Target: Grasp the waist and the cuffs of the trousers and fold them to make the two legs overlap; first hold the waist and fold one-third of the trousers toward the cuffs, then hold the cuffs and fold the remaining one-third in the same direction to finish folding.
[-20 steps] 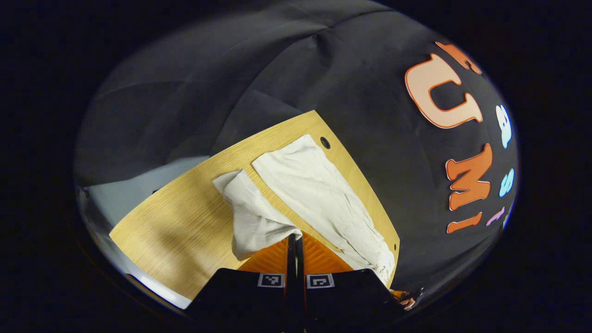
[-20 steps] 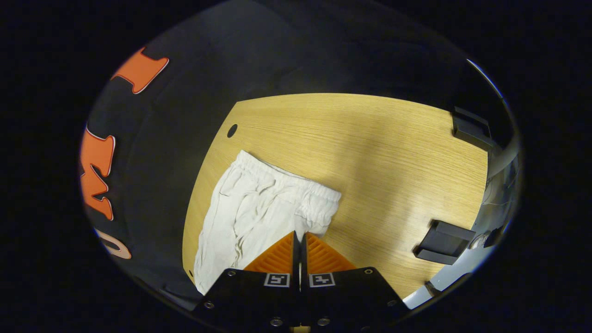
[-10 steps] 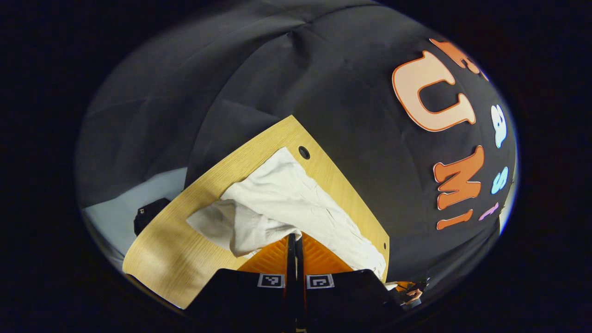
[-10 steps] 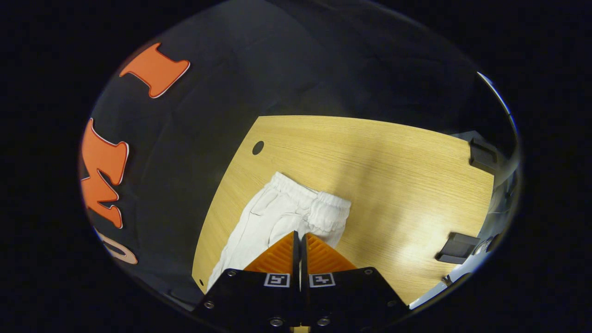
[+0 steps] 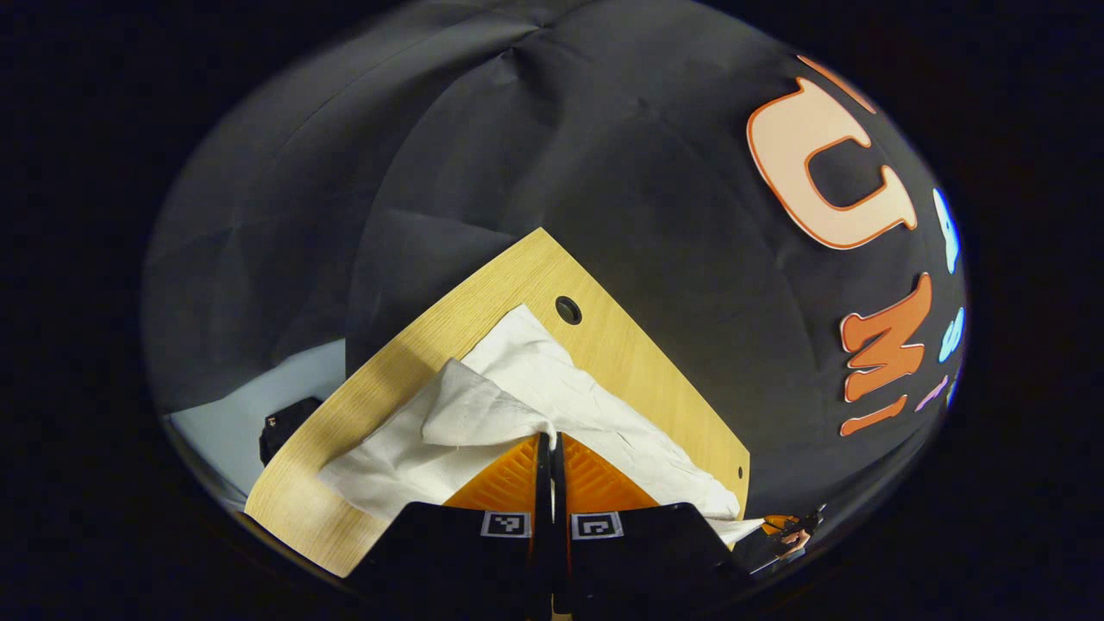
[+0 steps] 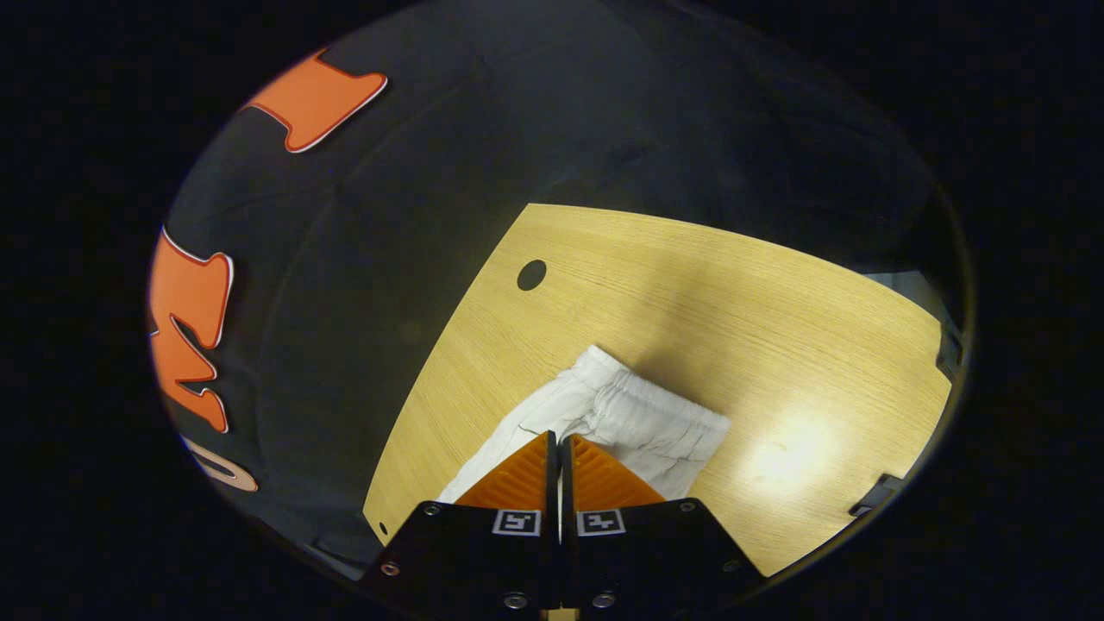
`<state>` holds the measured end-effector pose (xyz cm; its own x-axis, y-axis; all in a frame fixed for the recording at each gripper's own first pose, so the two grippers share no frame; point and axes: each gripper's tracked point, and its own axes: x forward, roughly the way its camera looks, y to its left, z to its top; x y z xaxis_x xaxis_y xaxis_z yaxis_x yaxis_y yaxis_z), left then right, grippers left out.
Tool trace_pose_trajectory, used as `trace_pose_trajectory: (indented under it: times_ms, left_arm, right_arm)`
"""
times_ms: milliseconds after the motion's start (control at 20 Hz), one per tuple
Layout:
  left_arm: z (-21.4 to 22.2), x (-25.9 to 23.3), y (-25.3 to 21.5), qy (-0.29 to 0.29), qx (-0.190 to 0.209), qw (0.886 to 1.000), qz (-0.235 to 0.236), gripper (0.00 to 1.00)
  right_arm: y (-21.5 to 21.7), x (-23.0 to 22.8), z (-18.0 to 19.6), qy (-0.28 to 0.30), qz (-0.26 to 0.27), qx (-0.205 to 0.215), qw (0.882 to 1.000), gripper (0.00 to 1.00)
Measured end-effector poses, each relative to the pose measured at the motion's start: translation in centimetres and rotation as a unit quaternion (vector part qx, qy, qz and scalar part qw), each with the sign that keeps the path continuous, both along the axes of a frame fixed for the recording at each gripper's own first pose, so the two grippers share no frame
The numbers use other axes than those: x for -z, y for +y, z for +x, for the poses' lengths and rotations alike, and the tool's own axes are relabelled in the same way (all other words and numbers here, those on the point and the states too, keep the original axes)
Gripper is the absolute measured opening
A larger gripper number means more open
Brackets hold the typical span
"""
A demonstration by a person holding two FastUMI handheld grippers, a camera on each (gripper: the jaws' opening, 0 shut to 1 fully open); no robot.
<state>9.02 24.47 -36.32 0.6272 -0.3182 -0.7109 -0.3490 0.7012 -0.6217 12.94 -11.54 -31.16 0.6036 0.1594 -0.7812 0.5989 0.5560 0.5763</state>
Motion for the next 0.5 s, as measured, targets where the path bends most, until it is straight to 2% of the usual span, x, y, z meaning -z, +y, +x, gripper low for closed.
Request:
trace_pose_trajectory:
  times_ms: [200, 500]
  left_arm:
    - [2.6, 1.1, -1.1, 0.011, 0.02, 1.0, 0.017, 0.04]
    - [7.2, 0.6, -2.4, 0.005, 0.038, 0.999, 0.031, 0.05]
  right_arm:
    - [0.4, 1.2, 3.9, 0.0, 0.002, -0.007, 1.0, 0.01]
    - [-0.1, 3.2, 7.4, -0.001, 0.016, 0.0, 1.0, 0.01]
